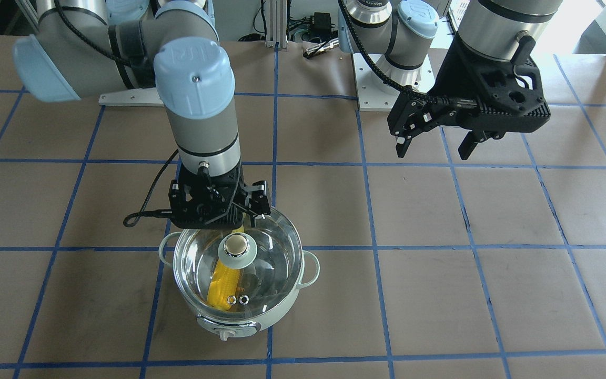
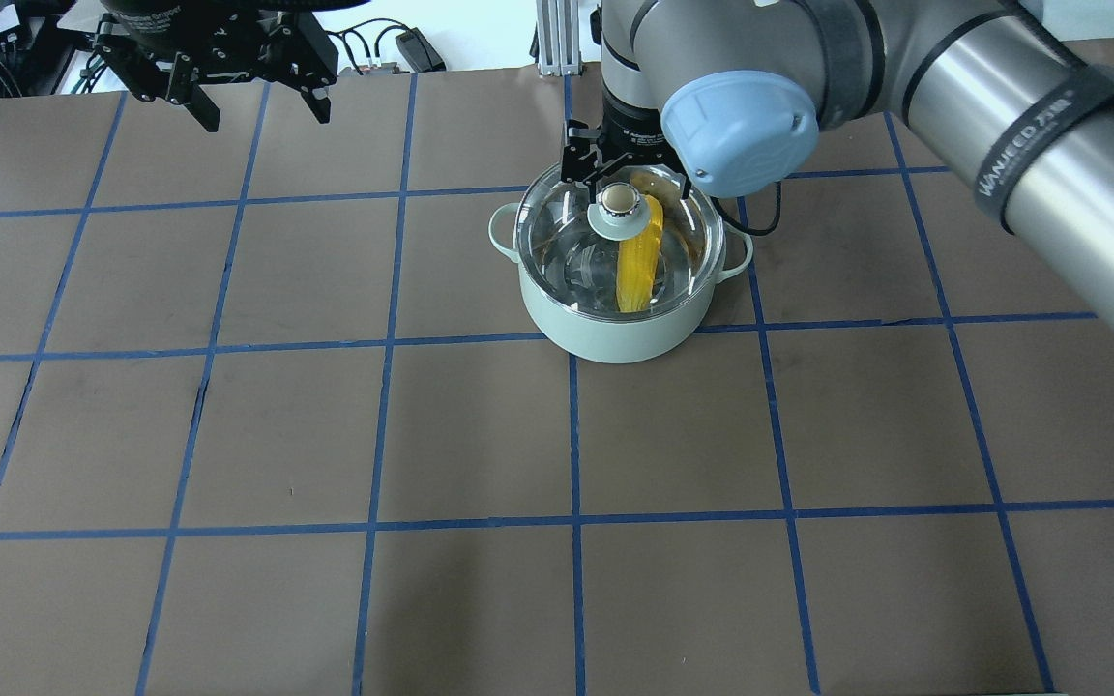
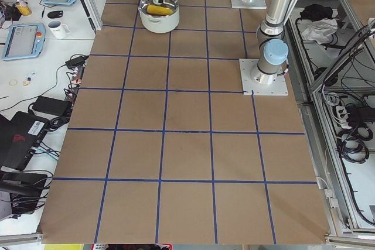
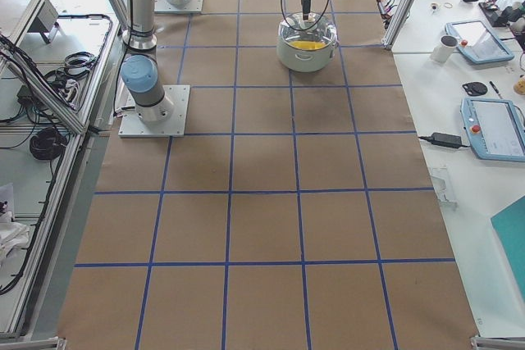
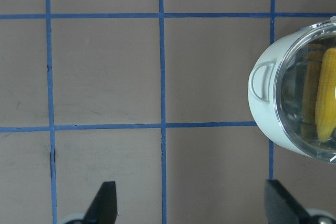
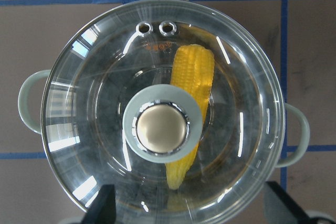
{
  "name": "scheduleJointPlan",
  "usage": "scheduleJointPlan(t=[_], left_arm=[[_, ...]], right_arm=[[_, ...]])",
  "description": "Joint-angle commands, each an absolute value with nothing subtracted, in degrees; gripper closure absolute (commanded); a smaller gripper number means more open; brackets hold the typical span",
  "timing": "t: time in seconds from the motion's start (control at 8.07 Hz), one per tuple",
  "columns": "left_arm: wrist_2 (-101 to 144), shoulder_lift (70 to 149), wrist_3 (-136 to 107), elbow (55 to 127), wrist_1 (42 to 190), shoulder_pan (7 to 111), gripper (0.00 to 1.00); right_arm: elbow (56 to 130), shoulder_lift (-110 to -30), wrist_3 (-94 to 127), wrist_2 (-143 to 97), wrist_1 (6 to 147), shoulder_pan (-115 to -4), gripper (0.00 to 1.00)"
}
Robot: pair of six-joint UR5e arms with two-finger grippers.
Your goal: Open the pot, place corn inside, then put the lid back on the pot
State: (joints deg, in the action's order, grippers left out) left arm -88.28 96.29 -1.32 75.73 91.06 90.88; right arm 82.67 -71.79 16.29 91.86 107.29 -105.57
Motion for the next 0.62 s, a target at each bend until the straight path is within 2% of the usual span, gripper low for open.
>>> scheduleJointPlan(t=[0.0,0.5], left_arm=[[-88.3,96.1,-1.3,75.8,91.1,91.0,0.00],[-88.4,96.1,-1.2,75.4,91.1,91.0,0.00]], right_arm=[[92.0,-84.6,16.1,91.8,106.9,-105.6,0.00],[91.8,-90.2,11.1,92.2,95.0,-102.3,0.00]])
